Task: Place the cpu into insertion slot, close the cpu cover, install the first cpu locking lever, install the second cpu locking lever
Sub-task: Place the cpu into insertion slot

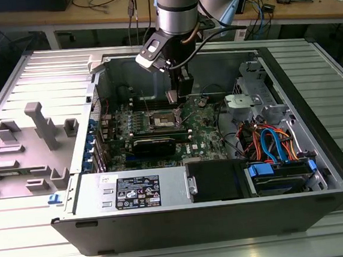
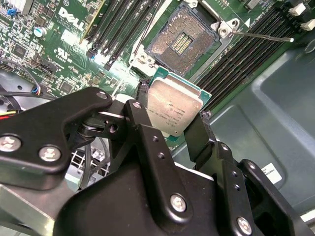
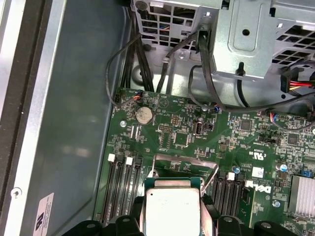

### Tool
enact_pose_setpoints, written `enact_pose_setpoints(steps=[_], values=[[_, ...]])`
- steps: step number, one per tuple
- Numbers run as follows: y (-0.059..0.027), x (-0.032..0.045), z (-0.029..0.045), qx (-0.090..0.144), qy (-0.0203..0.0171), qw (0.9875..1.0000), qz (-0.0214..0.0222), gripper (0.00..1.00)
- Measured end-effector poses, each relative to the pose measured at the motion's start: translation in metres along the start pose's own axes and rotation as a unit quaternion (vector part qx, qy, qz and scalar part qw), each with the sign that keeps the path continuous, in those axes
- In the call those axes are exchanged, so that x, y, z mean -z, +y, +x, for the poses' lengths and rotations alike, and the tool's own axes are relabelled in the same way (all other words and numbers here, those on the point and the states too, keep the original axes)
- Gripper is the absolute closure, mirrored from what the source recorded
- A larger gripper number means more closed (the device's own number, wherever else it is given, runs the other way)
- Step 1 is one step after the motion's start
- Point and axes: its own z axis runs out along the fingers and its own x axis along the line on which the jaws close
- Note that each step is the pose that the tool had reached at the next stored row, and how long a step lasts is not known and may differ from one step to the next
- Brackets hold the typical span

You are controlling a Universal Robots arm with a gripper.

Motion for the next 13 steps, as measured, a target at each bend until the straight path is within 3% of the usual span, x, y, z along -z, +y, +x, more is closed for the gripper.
enact_pose_setpoints(steps=[7,13], values=[[-0.0007,-0.0032,0.0001,-0.024,-0.0009,0.9997,0.0002,0.46],[-0.003,-0.01,0.0005,-0.027,-0.001,0.9996,0.0001,0.46]])
